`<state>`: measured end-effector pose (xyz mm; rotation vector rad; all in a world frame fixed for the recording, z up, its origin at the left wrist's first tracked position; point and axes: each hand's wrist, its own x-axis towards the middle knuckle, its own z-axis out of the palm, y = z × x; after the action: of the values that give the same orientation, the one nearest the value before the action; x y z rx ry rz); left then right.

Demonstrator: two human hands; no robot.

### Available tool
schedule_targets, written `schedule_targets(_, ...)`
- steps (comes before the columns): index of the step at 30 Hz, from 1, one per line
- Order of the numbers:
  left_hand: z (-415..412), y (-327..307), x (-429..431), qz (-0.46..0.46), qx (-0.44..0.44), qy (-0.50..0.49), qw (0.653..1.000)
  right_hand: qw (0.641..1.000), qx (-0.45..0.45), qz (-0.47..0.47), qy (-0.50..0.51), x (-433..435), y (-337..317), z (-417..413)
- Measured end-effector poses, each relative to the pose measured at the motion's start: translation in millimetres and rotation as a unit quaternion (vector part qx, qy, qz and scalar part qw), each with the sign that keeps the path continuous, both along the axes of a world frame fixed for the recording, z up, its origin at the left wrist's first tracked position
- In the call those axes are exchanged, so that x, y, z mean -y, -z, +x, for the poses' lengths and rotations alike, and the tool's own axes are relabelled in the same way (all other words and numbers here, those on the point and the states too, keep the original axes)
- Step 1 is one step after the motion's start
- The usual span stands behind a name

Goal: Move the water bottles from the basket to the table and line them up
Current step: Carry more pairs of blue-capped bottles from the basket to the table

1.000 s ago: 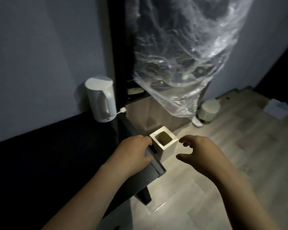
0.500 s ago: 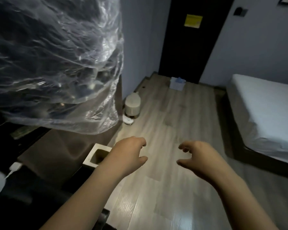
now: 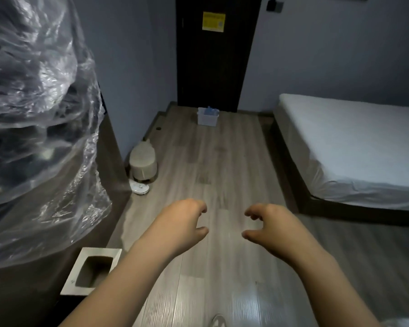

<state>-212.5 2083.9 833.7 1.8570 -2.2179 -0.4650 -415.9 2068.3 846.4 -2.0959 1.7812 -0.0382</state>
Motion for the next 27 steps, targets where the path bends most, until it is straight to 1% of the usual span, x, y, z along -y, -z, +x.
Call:
schedule_targets(9, -62.4, -12.2, 136.2, -0.001, 0.018, -0.009, 1.0, 1.0, 0.021, -0.011, 0.0, 141.9, -14.6, -61.5)
schedule_targets(14, -86.0, -15.5, 199.5, -0.006, 0.023, -0.011, 1.0, 0.999, 0.031, -0.006, -0.004, 203.4, -18.4, -86.6)
schedule_targets(21, -98.9, -6.8, 296.3, -0.002, 0.024, -0.003, 1.0, 0.999, 0.034, -0.009, -0.009, 295.3, -14.9, -101.8)
schedule_targets(27, -93.1, -2.6, 406.5, -0.015, 0.023, 0.011, 1.0, 0.999, 0.027, -0.021, 0.0, 399.6, -11.8, -95.5)
